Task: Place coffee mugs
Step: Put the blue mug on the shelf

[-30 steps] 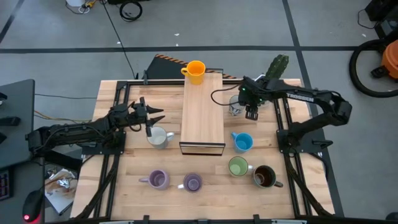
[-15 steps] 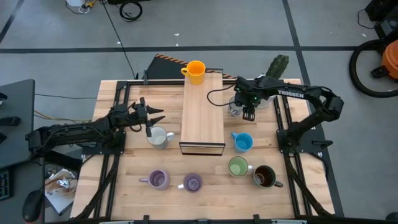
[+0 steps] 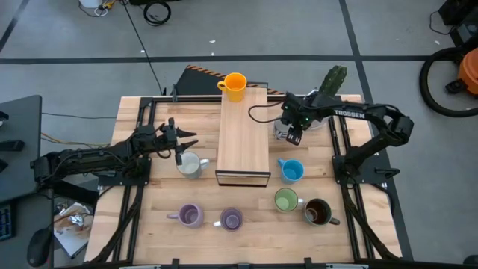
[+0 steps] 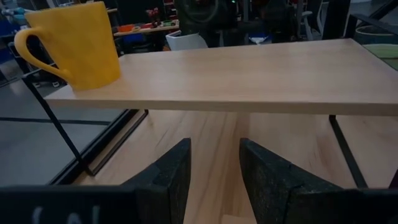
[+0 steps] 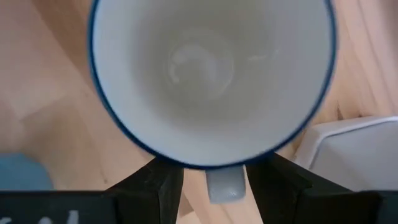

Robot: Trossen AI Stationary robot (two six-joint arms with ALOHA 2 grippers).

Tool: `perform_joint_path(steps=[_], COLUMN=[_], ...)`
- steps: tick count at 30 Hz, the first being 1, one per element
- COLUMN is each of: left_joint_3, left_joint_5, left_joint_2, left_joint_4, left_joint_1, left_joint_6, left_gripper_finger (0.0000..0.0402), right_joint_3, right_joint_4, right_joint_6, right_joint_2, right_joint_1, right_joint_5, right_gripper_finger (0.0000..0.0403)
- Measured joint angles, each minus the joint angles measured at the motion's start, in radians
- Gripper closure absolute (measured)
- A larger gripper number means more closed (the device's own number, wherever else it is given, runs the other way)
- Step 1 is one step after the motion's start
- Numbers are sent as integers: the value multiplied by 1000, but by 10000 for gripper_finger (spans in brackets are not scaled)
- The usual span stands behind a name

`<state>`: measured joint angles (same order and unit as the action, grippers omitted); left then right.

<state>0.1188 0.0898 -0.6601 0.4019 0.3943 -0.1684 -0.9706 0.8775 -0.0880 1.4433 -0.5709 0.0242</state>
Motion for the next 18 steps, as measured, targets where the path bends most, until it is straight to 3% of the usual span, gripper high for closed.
perform_joint_path(steps=[6, 15, 18], left_joint_3=[0, 0, 0], left_joint_5=[0, 0, 0], left_joint_2=[0, 0, 0], left_joint_4=[-2, -3, -4], left_joint_1=[0, 0, 0], left_joint_6=[0, 1, 2], left_gripper_finger=[260, 260, 260], right_joint_3=[30, 30, 30], right_joint_4=[-85, -83, -83], right_joint_6=[9, -14, -20], right_joint_2=[0, 0, 0], right_joint_1=[2, -16, -27], right_joint_5=[1, -7, -24], right_gripper_finger=[244, 324, 331])
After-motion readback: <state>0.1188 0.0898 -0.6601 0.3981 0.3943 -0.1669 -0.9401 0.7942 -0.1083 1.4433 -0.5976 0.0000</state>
